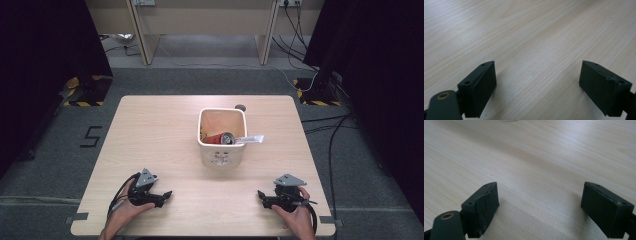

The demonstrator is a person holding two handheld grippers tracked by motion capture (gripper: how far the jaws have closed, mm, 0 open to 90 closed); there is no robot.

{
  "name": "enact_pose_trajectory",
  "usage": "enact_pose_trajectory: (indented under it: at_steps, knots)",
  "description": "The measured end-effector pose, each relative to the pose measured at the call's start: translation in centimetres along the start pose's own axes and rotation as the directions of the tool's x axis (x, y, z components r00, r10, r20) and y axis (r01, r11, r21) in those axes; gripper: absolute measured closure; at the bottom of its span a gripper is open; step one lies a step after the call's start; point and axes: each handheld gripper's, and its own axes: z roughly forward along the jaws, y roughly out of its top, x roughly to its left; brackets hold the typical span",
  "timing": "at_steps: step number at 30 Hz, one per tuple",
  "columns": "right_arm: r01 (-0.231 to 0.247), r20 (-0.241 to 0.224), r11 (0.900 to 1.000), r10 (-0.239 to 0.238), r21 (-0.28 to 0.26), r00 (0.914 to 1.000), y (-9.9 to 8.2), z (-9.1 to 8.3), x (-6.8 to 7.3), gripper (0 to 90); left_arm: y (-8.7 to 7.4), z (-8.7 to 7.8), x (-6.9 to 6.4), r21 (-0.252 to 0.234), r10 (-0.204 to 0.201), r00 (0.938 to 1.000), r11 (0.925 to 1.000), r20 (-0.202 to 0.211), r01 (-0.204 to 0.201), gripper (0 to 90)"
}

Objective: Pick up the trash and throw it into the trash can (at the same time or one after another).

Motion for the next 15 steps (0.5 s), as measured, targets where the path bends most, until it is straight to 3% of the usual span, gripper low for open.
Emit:
enact_pose_trajectory:
  at_steps: [15]
  knots:
    - [0.002, 0.0, 1.0, -0.002, -0.001, 1.0, 0.0, 0.0, -0.01, 14.9, -0.01, 0.01, -0.01, -0.002, -0.001, 1.0, 1.0, -0.001, 0.001, 13.4]
